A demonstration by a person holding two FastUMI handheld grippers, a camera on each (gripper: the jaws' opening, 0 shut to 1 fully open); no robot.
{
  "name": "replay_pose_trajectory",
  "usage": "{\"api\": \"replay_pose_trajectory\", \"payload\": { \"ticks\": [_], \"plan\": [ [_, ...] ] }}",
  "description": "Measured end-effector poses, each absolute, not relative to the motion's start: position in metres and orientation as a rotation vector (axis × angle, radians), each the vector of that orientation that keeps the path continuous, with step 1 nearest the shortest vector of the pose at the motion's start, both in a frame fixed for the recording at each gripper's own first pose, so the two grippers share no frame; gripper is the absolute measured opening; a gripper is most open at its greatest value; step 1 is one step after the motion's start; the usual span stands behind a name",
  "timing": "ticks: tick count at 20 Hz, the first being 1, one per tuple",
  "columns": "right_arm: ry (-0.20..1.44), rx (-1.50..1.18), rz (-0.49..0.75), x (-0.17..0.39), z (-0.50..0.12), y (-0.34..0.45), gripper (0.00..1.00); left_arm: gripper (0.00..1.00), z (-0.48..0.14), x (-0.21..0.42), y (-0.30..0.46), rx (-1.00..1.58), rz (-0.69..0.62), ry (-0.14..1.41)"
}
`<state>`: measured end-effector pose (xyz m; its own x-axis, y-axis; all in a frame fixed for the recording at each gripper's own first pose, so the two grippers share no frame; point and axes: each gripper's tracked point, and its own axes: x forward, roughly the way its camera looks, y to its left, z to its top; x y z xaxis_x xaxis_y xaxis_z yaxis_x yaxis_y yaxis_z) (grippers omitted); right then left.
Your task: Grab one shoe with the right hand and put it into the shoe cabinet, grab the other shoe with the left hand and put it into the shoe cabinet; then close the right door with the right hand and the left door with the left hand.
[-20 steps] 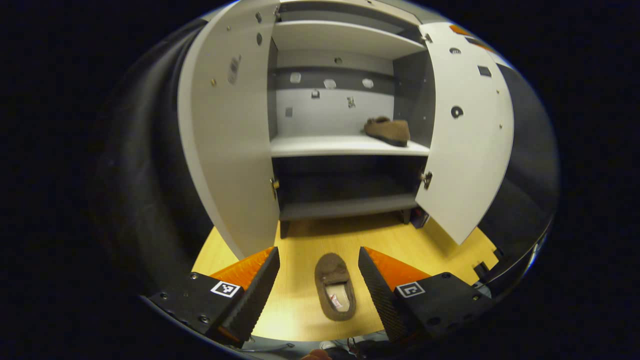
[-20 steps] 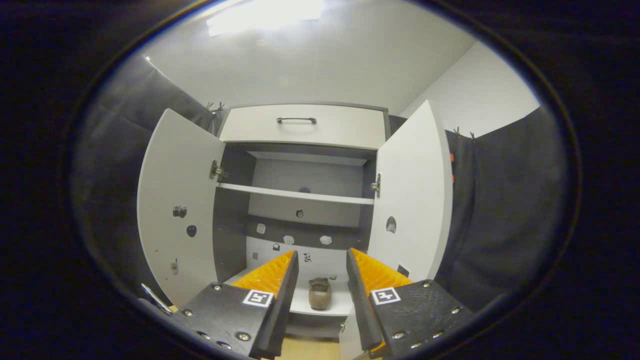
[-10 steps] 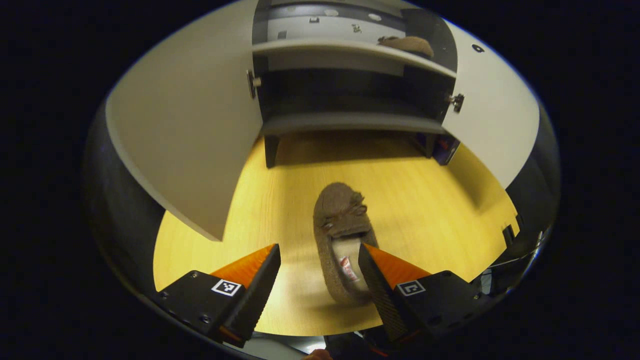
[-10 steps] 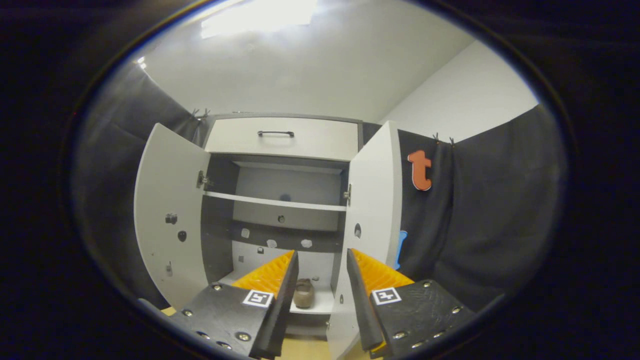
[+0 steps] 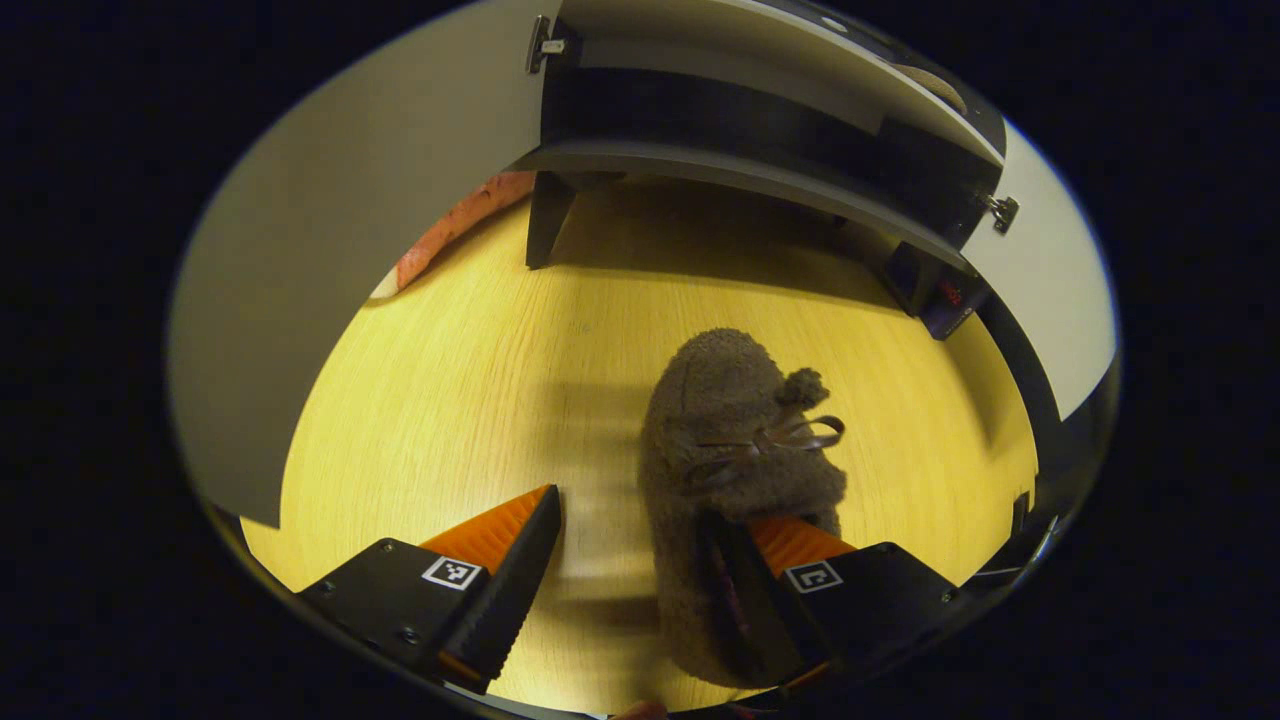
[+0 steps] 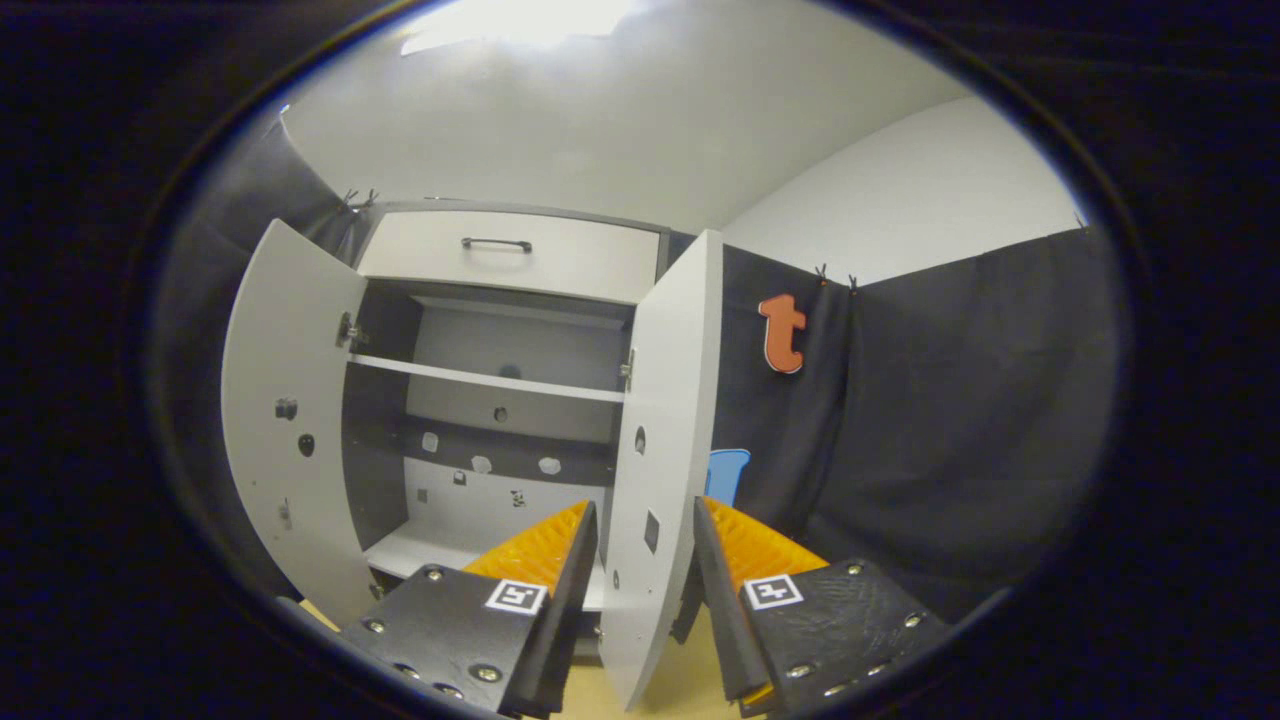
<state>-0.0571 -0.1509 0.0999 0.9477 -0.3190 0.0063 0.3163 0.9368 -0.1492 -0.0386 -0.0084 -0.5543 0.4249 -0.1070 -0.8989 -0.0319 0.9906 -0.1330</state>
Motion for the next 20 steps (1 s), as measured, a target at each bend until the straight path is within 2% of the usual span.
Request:
{"api": "replay_pose_trajectory", "payload": {
  "ticks": [1,2,4,5,7,8,9,10,14,19,20],
  "plan": [
    [0.027,-0.156,-0.333,-0.059,0.099,-0.155,0.57,0.94,-0.556,-0.038,-0.011,-0.159,-0.056,1.139],
    [0.034,-0.162,-0.339,-0.06,0.099,-0.157,0.57,0.87,-0.557,-0.037,-0.014,-0.181,-0.058,1.143],
    [0.042,-0.172,-0.348,-0.061,0.098,-0.16,0.57,0.56,-0.556,-0.036,-0.028,-0.225,-0.077,1.15],
    [0.043,-0.175,-0.35,-0.061,0.098,-0.161,0.6,0.39,-0.556,-0.036,-0.027,-0.205,-0.066,1.152],
    [0.043,-0.174,-0.348,-0.06,0.097,-0.161,0.6,0.28,-0.556,-0.035,-0.023,-0.168,-0.04,1.168],
    [0.041,-0.176,-0.348,-0.059,0.097,-0.161,0.57,0.22,-0.552,-0.03,-0.019,-0.15,-0.009,1.162],
    [0.039,-0.18,-0.351,-0.06,0.098,-0.163,0.57,0.1,-0.552,-0.025,-0.017,-0.133,0.017,1.162],
    [0.038,-0.182,-0.352,-0.06,0.097,-0.164,0.57,0.04,-0.55,-0.024,-0.019,-0.129,0.024,1.169],
    [0.034,-0.175,-0.359,-0.062,0.096,-0.168,0.57,0.01,-0.516,-0.008,-0.023,-0.179,0.019,1.113],
    [0.024,-0.154,-0.352,-0.062,0.094,-0.173,0.57,0.04,-0.419,0.047,-0.041,-0.211,-0.027,0.922],
    [0.021,-0.154,-0.35,-0.062,0.094,-0.174,0.57,0.0,-0.398,0.058,-0.043,-0.219,-0.034,0.877]
  ]
}}
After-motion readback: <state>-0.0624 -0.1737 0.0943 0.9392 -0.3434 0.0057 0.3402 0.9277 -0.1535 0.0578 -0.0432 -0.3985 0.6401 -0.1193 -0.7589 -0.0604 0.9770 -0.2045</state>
